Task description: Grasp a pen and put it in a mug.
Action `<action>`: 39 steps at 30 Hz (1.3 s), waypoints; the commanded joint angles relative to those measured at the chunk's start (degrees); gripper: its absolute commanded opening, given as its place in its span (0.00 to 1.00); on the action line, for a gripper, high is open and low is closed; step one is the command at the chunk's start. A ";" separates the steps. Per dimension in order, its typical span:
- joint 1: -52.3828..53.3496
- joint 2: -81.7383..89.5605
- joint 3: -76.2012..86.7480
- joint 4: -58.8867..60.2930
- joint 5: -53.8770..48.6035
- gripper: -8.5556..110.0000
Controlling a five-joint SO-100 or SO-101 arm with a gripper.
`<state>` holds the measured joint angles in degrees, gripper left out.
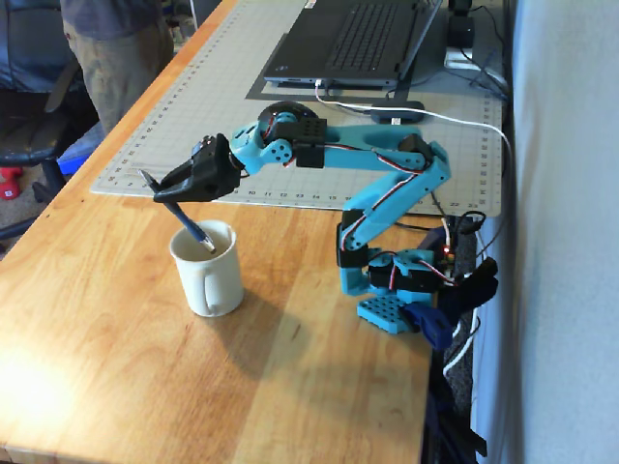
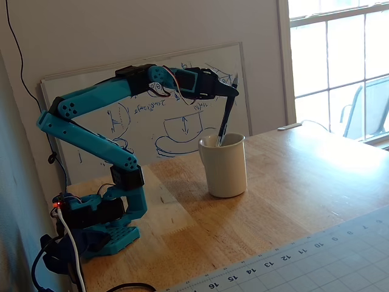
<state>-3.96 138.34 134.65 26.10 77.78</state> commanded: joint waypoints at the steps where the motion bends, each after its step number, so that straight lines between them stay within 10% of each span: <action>1: 1.14 2.64 0.26 -1.85 -0.79 0.11; 18: 2.64 2.64 3.60 -1.93 -0.79 0.28; 26: 2.90 6.33 2.55 -1.93 -1.67 0.20; 39: 7.56 15.38 3.16 17.93 -45.97 0.12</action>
<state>2.20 149.50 139.31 37.09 46.23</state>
